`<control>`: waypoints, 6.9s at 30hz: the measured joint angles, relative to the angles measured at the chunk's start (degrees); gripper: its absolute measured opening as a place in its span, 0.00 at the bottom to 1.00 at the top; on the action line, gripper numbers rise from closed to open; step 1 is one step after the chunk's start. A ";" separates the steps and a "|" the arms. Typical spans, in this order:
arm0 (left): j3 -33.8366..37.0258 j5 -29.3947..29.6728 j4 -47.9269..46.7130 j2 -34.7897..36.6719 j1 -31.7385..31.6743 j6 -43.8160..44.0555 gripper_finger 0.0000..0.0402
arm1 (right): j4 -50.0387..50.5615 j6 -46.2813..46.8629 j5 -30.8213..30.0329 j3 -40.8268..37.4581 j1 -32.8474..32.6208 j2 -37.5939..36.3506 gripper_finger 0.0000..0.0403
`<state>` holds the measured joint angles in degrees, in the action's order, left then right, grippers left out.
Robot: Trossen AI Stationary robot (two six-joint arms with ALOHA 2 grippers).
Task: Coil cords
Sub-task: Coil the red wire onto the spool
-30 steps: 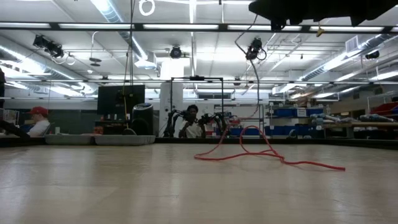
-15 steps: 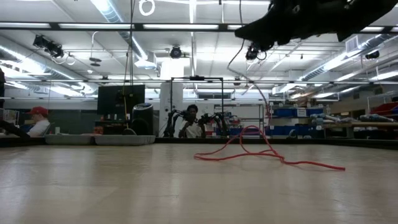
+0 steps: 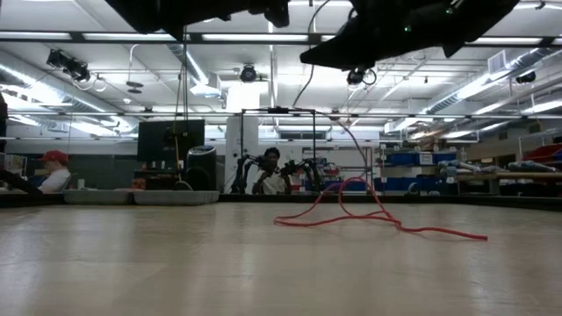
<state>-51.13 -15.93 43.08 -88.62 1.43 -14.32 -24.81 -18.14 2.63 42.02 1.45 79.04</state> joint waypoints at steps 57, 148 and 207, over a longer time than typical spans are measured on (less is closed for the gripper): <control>-0.07 -14.83 7.37 -4.54 -2.40 13.23 0.00 | 42.48 15.47 -5.78 1.07 -8.01 -8.61 0.19; -3.17 22.35 -13.99 -4.55 0.59 11.36 0.31 | 18.76 6.74 -6.47 1.04 -0.95 -15.48 0.00; -10.40 24.42 8.24 -15.87 2.83 25.09 0.35 | -3.59 -12.89 -23.47 0.61 -5.25 -21.93 0.00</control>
<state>-61.54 8.49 51.32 -104.50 4.25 10.76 -28.40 -31.03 -20.84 42.63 -3.79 57.10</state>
